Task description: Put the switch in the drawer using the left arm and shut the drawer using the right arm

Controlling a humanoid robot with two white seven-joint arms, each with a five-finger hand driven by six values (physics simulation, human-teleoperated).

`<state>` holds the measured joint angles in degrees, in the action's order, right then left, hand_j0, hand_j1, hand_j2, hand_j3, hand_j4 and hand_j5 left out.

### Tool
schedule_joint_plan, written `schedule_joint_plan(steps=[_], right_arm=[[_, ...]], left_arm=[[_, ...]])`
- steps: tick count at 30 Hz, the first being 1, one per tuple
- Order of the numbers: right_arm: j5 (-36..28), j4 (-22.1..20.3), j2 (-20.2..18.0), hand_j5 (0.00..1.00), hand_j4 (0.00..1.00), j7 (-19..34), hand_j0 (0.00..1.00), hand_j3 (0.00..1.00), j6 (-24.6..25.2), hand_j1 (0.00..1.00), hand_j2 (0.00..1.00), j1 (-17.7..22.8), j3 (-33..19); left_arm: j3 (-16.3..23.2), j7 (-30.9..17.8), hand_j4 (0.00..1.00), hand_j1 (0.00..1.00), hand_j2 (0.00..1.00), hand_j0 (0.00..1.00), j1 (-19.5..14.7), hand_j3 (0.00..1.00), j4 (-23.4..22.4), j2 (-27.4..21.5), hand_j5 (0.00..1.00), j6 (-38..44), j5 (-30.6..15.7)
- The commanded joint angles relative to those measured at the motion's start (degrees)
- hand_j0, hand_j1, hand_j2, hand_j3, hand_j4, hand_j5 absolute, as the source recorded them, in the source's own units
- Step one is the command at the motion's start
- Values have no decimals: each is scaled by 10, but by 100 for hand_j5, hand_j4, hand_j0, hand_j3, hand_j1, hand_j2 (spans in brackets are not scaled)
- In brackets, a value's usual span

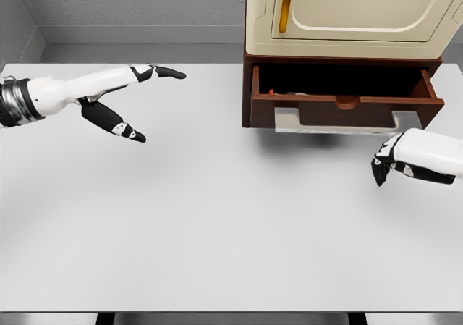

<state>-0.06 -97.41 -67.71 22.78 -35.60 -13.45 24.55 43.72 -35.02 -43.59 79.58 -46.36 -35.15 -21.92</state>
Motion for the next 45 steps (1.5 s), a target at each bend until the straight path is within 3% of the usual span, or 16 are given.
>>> schedule_joint_plan(steps=[1,45], right_arm=[[-28,-2,3,27,27,2,27,27,6,27,27,0,-1],[-24,13,54,26,26,91,26,26,6,26,26,-42,3]], left_arm=[[-2,0,100,100,100,100,0,100,0,0,100,2,-5],[-6,0,100,100,100,100,4,100,2,0,100,2,-4]])
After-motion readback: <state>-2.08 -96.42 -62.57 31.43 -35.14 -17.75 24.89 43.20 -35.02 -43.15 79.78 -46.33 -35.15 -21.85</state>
